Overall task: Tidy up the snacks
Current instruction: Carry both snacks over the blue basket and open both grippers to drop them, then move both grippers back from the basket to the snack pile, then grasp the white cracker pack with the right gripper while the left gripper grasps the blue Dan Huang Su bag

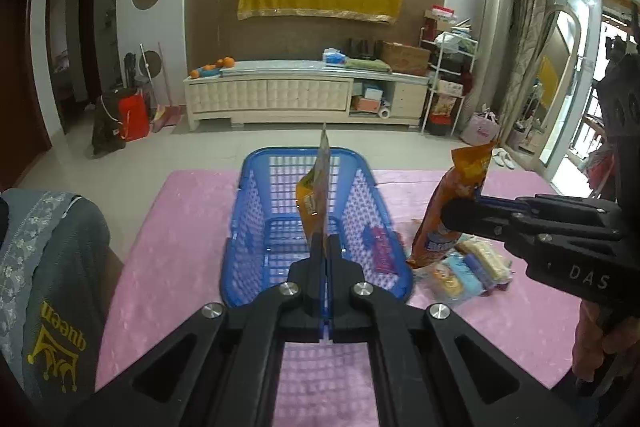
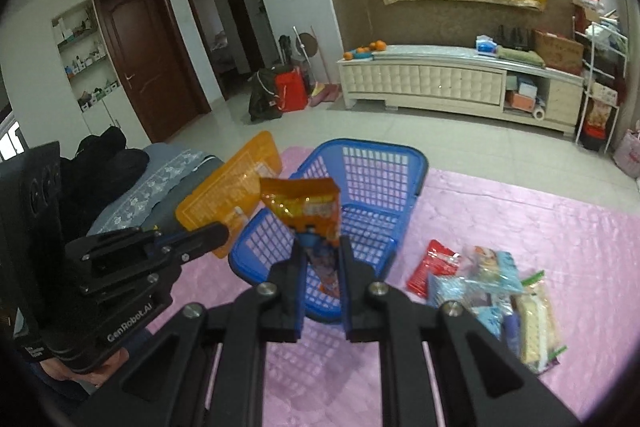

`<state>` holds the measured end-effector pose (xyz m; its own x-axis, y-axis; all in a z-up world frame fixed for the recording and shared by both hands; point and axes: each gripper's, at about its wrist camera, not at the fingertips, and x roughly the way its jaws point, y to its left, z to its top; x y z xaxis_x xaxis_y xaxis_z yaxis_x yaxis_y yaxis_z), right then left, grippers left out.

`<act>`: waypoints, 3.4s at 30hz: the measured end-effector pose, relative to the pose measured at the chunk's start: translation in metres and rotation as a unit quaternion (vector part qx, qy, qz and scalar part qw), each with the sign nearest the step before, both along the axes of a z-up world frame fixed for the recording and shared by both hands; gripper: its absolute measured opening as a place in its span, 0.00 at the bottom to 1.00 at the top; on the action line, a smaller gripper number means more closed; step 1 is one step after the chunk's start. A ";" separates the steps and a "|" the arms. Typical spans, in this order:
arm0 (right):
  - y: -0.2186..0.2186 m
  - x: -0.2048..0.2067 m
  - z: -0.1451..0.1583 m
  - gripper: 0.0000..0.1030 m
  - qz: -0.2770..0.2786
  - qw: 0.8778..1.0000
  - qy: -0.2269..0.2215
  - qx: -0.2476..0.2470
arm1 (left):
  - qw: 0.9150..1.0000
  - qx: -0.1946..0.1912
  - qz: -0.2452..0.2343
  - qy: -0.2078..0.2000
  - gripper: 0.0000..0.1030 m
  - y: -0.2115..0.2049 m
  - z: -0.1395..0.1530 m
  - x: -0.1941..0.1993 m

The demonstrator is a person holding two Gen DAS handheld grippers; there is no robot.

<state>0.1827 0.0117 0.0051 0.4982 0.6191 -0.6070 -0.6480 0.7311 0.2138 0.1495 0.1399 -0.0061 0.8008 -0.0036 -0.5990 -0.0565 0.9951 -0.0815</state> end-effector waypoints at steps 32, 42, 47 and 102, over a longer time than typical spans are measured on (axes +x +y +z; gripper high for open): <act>0.008 0.020 -0.048 0.89 -0.037 0.996 0.066 -0.037 | 0.997 -0.017 0.030 0.064 0.50 0.011 -0.038 0.014; -0.017 -0.003 -0.023 0.89 -0.044 0.997 0.050 -0.034 | 0.998 -0.006 0.036 0.045 0.55 -0.007 -0.013 -0.014; -0.034 -0.018 -0.009 0.89 -0.046 0.998 0.034 -0.021 | 0.999 -0.002 0.032 0.032 0.60 -0.019 0.001 -0.025; -0.194 0.100 -0.136 1.00 -0.114 0.983 0.112 -0.092 | 0.978 0.008 -0.025 0.205 0.81 -0.177 -0.123 0.120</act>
